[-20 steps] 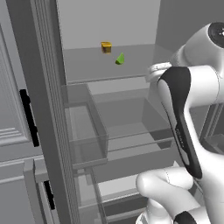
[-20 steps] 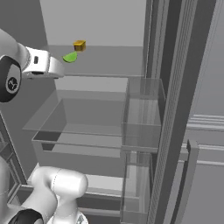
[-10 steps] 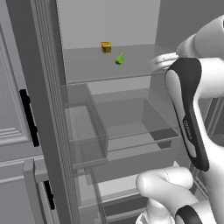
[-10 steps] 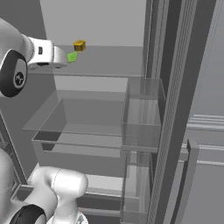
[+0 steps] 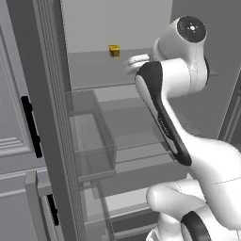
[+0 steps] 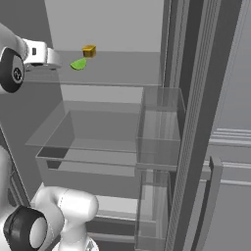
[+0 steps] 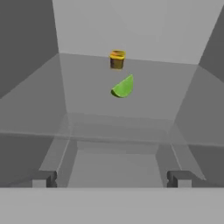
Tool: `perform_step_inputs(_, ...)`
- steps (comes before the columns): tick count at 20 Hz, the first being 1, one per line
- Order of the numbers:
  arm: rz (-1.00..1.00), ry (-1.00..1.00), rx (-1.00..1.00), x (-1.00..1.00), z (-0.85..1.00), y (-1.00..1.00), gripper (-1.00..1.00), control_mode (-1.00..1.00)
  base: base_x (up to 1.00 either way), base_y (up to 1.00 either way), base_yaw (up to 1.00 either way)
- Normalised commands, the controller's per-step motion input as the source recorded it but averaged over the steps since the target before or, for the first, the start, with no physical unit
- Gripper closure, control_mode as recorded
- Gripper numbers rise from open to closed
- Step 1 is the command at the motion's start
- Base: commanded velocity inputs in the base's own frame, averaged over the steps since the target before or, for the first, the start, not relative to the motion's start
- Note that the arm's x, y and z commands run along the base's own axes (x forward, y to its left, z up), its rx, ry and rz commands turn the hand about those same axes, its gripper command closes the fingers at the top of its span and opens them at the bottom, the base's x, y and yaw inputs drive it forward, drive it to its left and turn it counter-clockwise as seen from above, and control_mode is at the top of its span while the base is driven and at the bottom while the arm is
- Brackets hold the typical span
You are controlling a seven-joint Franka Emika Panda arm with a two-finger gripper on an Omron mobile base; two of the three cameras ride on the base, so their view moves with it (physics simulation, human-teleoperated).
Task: Grab a lemon wedge from the fridge and one ice cube from the ice bowl, and put them in the glass of lemonade.
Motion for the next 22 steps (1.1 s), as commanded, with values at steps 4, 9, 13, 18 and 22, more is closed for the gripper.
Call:
perform_step_inputs(4, -0.06, 0.12, 0.0, 0.69, 0.0, 0.01, -1.0, -1.0, 0.0, 0.0, 0.0)
perform_step_inputs(9, -0.04, 0.2, 0.0, 0.74, 0.0, 0.0, -1.0, -1.0, 0.0, 0.0, 0.0)
perform_step_inputs(13, 0.0, 0.15, 0.0, 0.74, 0.0, 0.0, -1.0, -1.0, 0.0, 0.0, 0.0)
perform_step_inputs(18, 0.0, 0.0, 0.0, 0.38, -0.07, 0.0, -1.0, -1.0, 0.0, 0.0, 0.0)
perform_step_inputs(22, 0.0, -0.12, 0.0, 0.47, -0.4, 0.0, -1.0, -1.0, 0.0, 0.0, 0.0)
